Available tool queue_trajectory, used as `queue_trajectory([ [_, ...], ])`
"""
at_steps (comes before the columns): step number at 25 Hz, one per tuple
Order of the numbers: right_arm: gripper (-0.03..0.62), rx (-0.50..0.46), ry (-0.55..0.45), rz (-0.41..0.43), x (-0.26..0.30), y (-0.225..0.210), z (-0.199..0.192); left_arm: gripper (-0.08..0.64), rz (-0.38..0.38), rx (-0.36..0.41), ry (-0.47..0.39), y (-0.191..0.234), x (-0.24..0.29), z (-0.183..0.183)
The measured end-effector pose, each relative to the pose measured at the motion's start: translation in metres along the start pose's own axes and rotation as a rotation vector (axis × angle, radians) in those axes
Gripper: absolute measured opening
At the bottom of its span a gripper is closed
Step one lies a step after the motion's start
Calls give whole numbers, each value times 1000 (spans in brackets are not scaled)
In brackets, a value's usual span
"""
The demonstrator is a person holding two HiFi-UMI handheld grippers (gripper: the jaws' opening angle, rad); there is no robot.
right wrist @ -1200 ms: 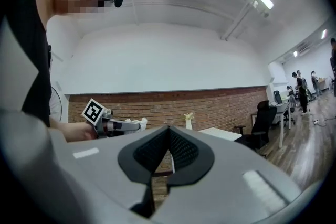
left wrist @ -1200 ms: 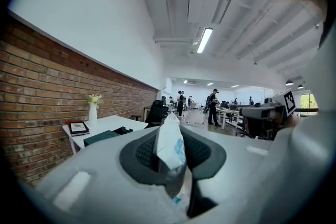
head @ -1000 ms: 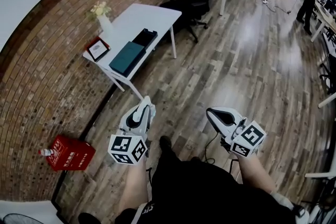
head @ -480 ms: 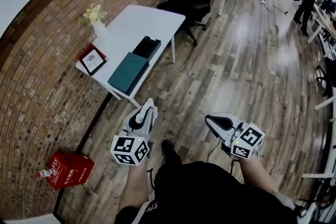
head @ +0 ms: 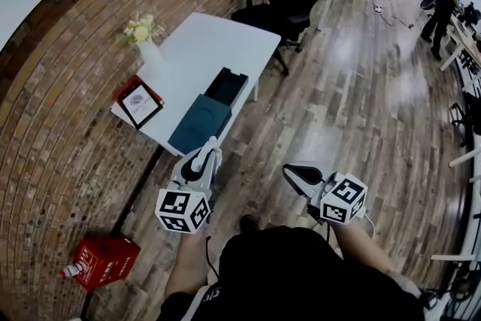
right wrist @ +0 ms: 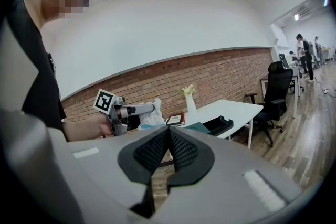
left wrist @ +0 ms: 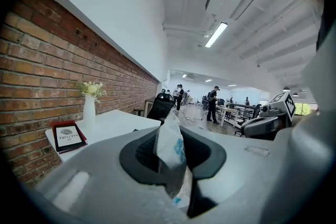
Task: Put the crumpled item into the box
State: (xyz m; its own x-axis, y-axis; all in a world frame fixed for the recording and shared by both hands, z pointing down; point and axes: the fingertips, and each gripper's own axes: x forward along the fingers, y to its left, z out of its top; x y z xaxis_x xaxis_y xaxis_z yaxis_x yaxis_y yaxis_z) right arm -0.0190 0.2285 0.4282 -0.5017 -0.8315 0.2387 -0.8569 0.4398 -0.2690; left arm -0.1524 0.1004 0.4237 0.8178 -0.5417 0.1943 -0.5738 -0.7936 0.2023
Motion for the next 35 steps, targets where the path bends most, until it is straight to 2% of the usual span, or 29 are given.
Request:
queue_trajectory([
  [7, 2, 10, 53, 29, 53, -13, 1, 74, -2, -50, 20, 38, 22, -6],
  [11, 2, 24, 58, 35, 77, -40, 7, 74, -8, -66, 47, 54, 51, -10],
  [16, 1, 31, 64, 62, 110, -96, 22, 74, 9, -70, 36, 73, 105, 6],
  [23, 2, -19, 77, 193, 179, -179, 79, 74, 94, -74, 21, 108, 184, 41],
  [26, 2, -56, 99, 263, 206, -206, 97, 74, 154, -101, 31, 130, 215, 47],
  [28, 2, -56, 124, 293, 220, -226, 102, 74, 185, -122, 30, 138, 235, 53],
  [32, 2, -30, 153, 337, 242, -256, 104, 74, 197, -98, 61, 148, 273, 60],
  [35, 2, -17, 178, 368, 253, -272, 101, 74, 220, -115, 72, 157, 292, 58],
])
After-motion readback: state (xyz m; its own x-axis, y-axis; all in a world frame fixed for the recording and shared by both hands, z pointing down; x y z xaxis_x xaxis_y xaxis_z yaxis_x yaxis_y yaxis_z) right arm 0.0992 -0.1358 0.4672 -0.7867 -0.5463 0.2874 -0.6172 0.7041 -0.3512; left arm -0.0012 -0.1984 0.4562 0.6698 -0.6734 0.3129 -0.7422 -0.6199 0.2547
